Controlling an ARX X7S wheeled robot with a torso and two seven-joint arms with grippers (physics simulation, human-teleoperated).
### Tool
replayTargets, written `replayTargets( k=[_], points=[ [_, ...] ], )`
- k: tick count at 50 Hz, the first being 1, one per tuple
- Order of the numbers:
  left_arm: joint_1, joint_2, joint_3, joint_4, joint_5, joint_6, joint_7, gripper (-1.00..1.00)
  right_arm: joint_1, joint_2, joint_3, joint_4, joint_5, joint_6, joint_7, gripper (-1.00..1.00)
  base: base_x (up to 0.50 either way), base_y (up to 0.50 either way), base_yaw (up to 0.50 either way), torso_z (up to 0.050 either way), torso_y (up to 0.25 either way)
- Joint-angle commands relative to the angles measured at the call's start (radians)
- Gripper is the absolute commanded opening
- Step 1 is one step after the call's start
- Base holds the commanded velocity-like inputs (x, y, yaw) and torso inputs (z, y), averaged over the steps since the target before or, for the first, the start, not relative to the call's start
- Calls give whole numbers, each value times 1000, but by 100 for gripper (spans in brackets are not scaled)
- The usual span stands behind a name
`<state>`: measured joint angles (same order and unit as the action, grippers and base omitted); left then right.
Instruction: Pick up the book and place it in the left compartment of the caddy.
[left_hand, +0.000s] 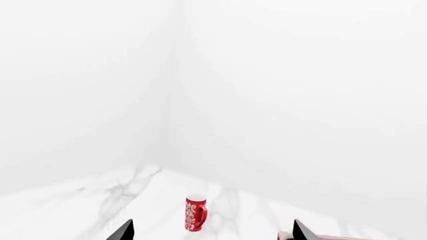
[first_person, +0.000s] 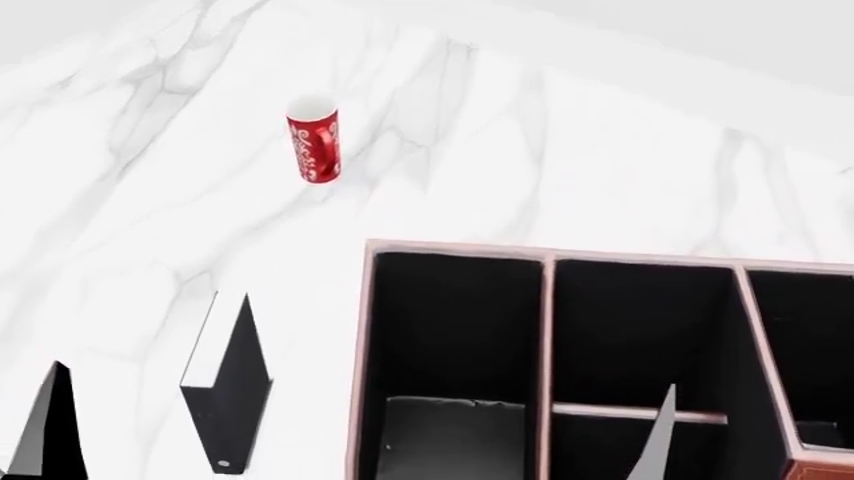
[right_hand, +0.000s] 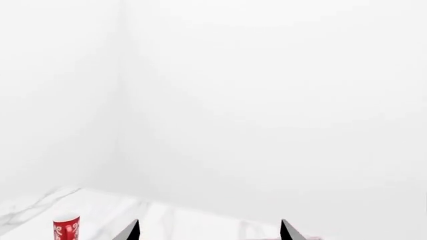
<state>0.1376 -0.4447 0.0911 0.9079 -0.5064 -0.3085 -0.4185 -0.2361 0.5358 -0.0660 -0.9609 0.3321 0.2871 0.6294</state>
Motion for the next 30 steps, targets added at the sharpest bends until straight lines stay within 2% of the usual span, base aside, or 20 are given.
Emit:
replayTargets(
  k=[1,17,25,30],
  points=[
    [-1,-11,18,3,15,-3,-2,100,0,5,-1,-2,3,-1,5,100,0,0,0,45,-166],
    [-1,-19,29,-1,19,3,-5,100,-3,11,-2,-3,3,-7,10,100,0,0,0,44,-168],
    [-29,-39,38,12,-4,-67,-32,100,-6,20,8,-21,13,4,20,100,0,0,0,44,-165],
    [-60,-57,41,45,-35,-119,-51,100,-20,26,26,-31,19,-5,26,100,0,0,0,0,0]
  ],
)
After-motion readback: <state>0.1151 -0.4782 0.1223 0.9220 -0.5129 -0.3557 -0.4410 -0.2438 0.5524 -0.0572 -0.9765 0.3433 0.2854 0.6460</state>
